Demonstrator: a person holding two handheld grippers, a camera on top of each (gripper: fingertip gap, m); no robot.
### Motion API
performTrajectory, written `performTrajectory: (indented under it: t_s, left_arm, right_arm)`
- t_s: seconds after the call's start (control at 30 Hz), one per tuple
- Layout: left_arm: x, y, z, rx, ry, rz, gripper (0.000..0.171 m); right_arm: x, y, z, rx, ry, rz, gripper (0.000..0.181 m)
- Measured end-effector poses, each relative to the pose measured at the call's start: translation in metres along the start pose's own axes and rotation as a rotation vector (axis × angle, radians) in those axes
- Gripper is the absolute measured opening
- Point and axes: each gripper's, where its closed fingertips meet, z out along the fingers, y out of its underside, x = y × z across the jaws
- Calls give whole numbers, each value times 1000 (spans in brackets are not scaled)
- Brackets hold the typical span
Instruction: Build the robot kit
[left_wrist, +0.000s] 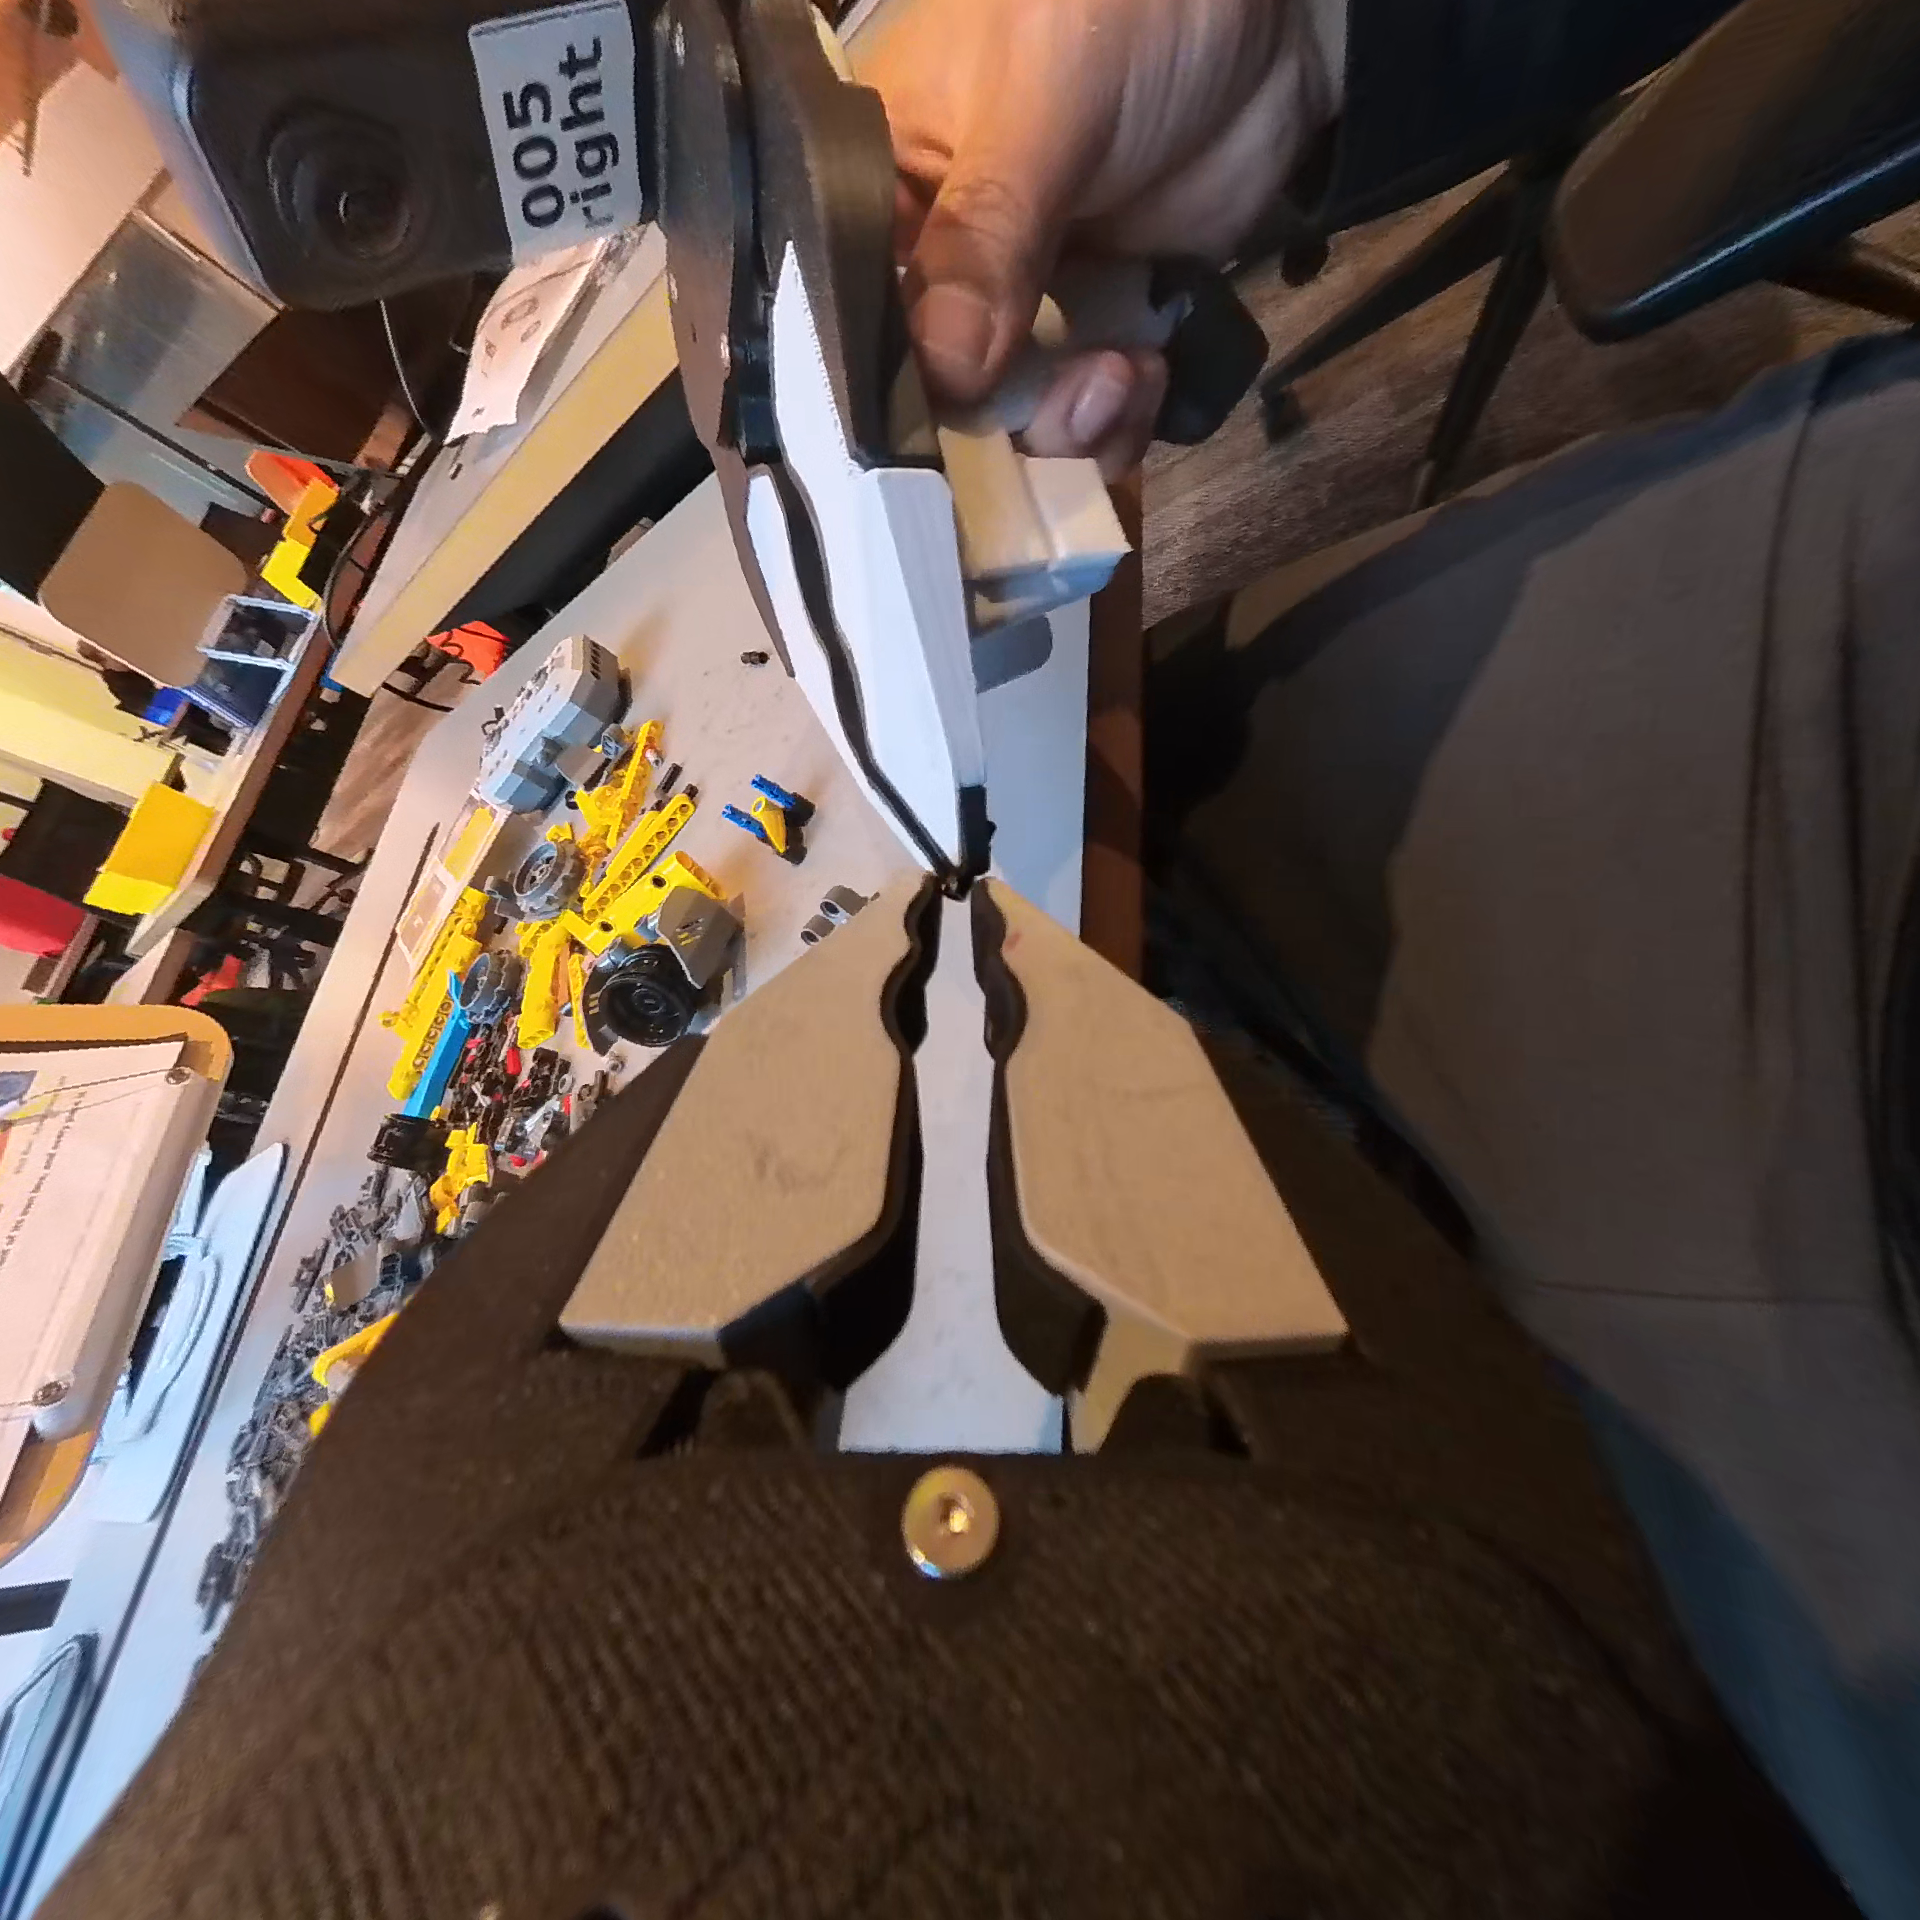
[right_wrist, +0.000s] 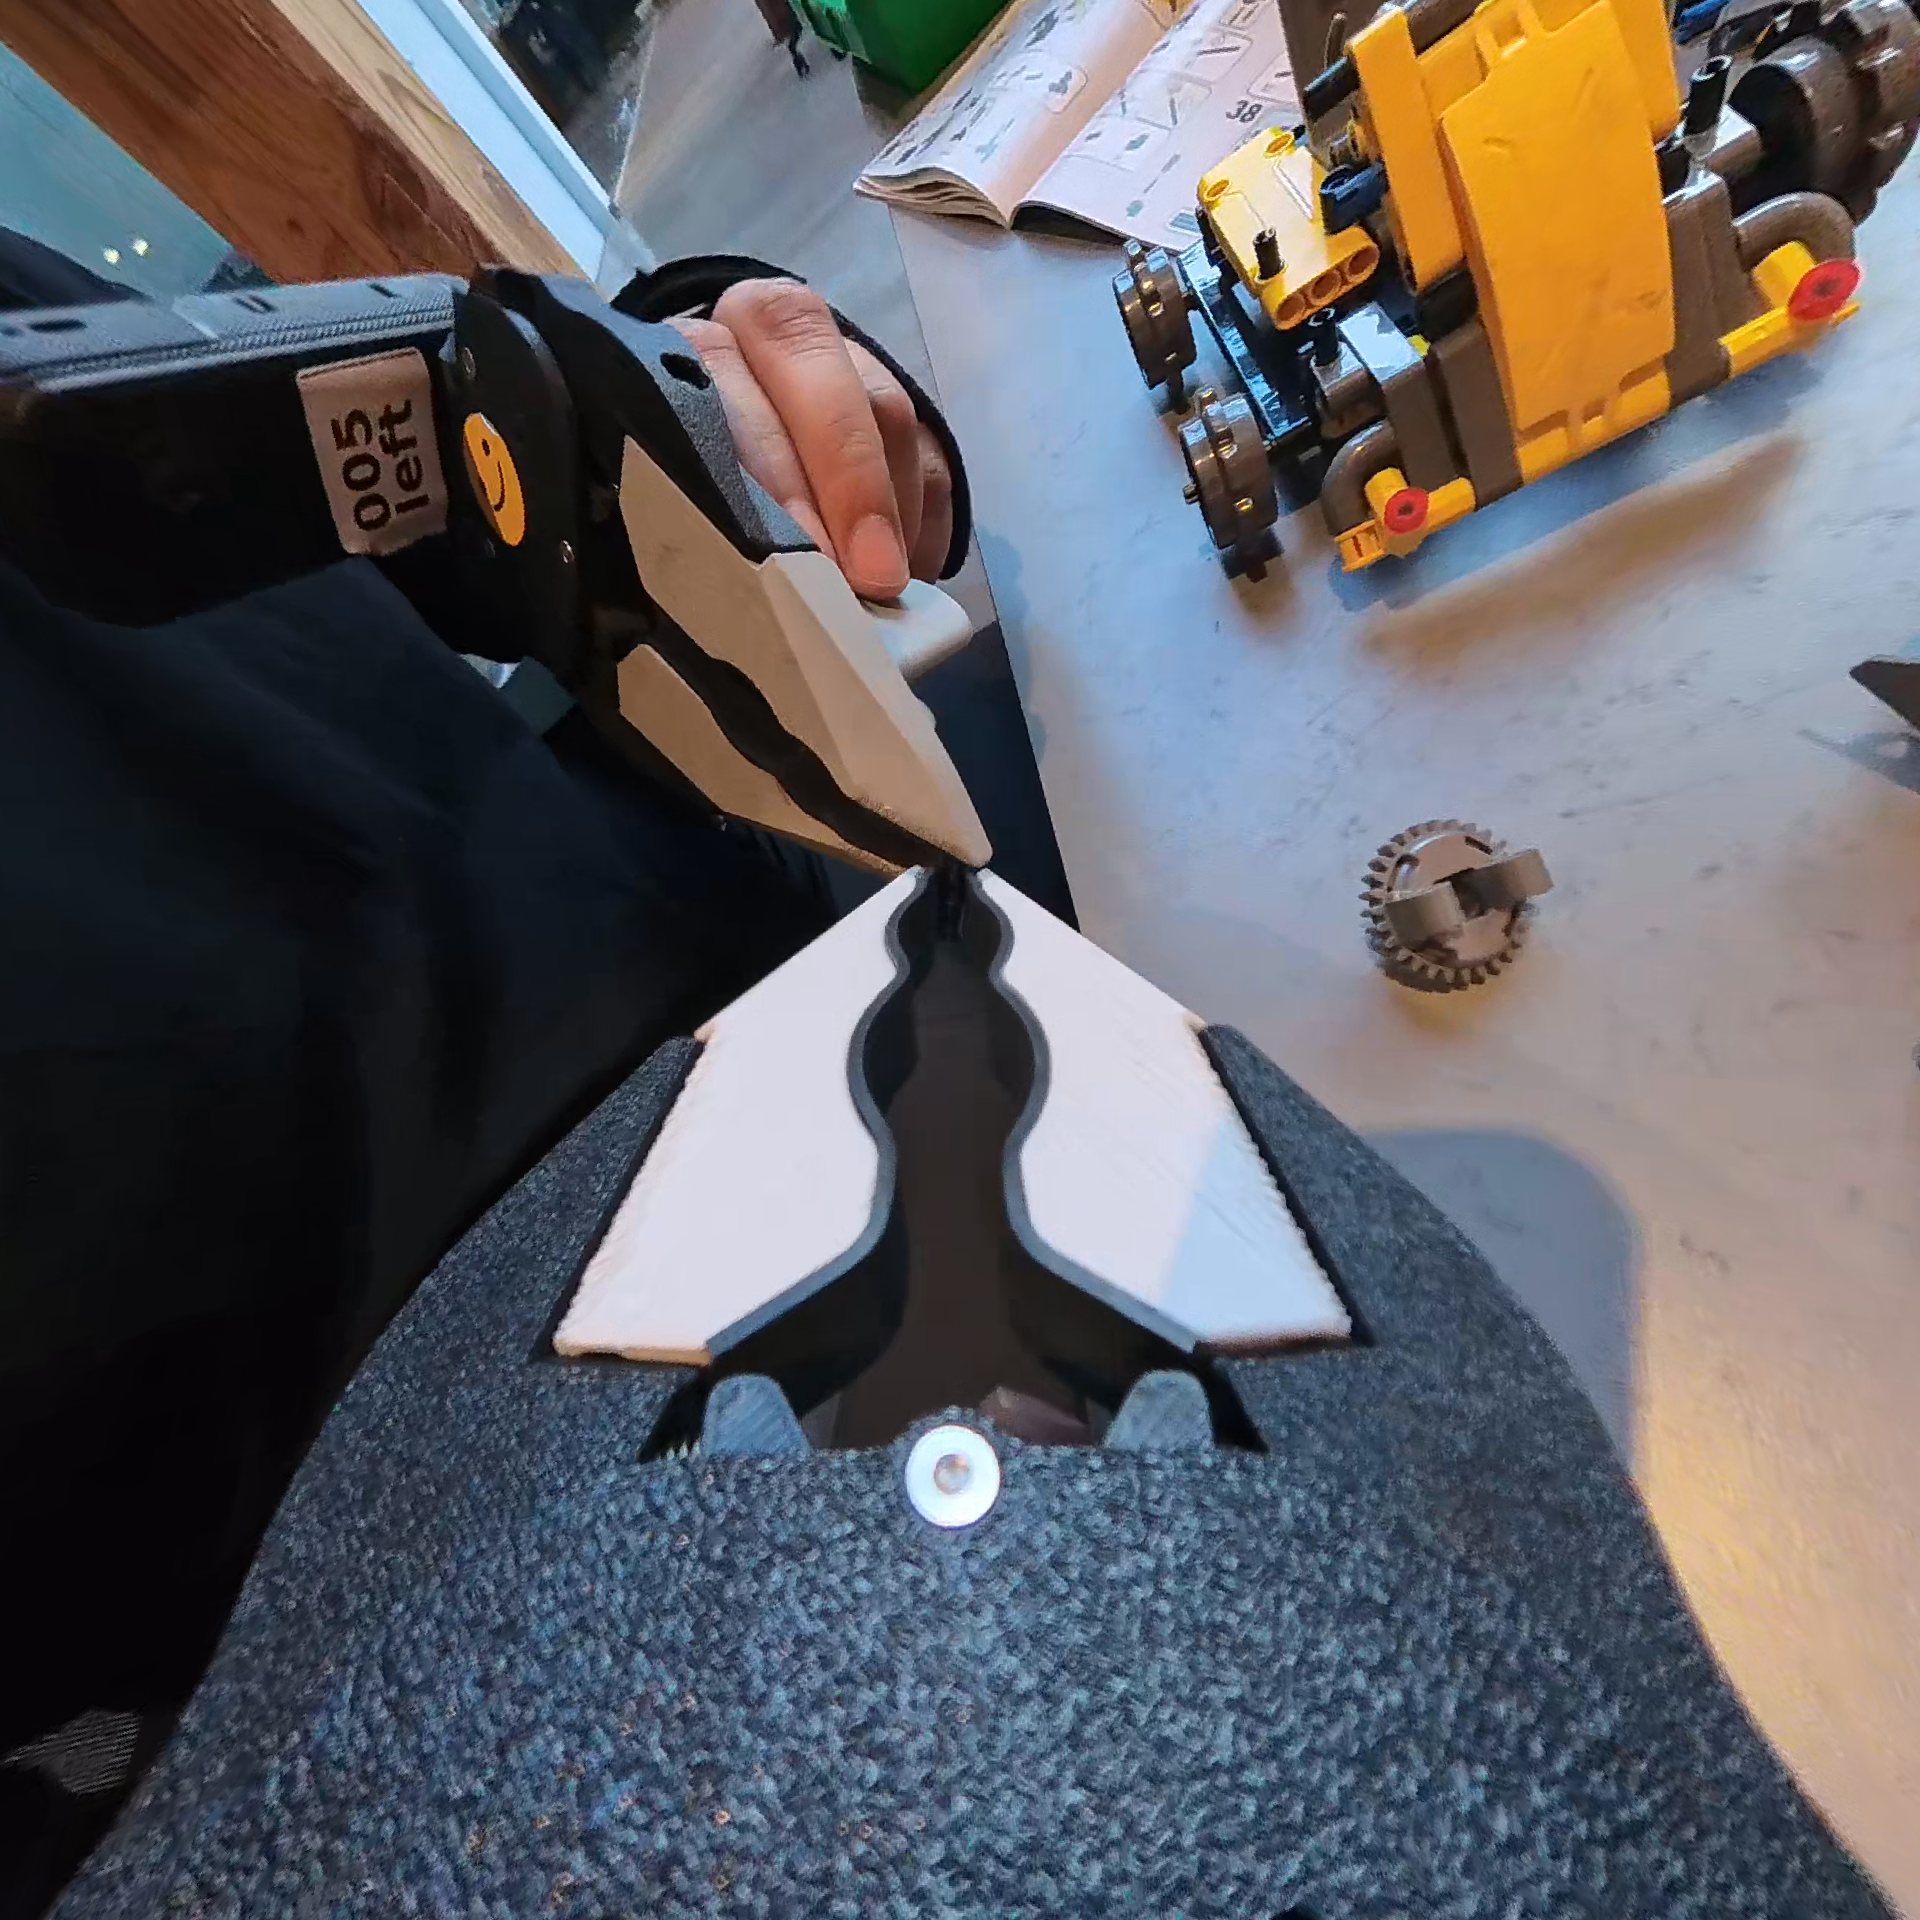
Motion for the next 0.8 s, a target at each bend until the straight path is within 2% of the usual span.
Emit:
performTrajectory:
  t_s: [0.13,0.47,0.8]
  left_arm:
    - [-2,2,0,-7,-31,2,3]
    - [-9,10,7,7,-38,-243,3]
    - [-10,17,7,12,-44,-277,3]
  right_arm:
    - [3,-2,0,25,0,21,5]
    - [14,-8,-1,69,87,-15,5]
    - [19,-9,5,78,99,-25,5]
